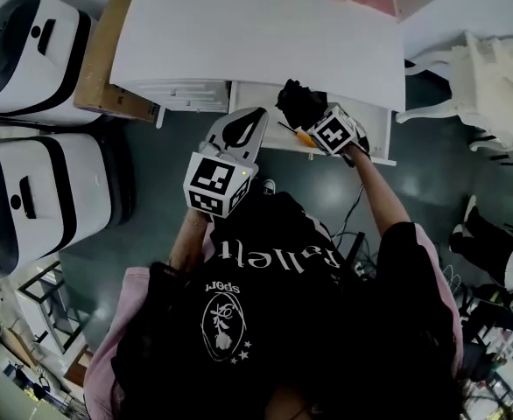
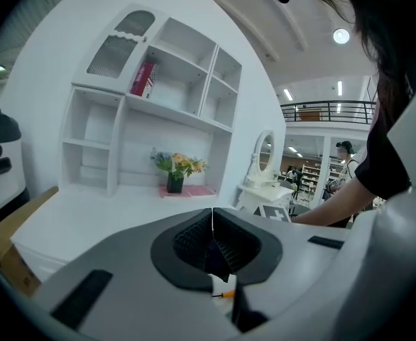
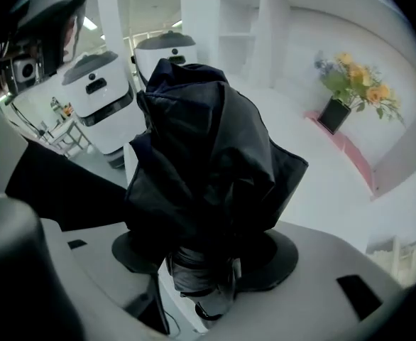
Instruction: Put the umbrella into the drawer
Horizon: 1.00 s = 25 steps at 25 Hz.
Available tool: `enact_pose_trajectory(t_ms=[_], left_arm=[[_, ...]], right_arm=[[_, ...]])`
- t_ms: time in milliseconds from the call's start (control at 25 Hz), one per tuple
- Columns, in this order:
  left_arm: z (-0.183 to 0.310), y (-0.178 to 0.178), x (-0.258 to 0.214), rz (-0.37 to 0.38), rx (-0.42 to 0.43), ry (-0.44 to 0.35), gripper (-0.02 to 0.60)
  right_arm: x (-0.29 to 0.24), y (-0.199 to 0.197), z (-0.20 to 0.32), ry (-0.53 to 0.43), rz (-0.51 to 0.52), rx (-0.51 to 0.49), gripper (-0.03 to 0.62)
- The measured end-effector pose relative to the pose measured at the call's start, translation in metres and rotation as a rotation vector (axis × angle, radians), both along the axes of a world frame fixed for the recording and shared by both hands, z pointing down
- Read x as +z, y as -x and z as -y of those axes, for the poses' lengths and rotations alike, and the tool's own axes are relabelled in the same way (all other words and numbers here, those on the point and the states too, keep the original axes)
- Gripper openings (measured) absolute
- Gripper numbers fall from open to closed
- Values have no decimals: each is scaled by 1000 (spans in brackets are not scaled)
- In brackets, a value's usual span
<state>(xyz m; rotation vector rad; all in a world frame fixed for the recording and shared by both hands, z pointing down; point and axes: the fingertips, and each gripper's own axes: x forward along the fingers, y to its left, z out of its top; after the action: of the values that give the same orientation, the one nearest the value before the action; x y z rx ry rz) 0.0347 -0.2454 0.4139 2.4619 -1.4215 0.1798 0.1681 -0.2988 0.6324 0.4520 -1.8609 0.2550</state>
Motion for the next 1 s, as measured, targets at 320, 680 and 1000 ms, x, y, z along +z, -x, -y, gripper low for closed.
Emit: enact_pose_trajectory(t_ms=[320, 680, 1000], left_arm=[[20, 30, 10, 1, -42, 19, 17], [39, 53, 30, 22, -54, 54, 17], [45, 41, 39, 45, 14, 75, 17]], right_arm=[[55, 15, 10, 85, -155, -107, 285], [118, 25, 13, 196, -187, -38, 285], [152, 14, 24, 212, -254, 18, 285]])
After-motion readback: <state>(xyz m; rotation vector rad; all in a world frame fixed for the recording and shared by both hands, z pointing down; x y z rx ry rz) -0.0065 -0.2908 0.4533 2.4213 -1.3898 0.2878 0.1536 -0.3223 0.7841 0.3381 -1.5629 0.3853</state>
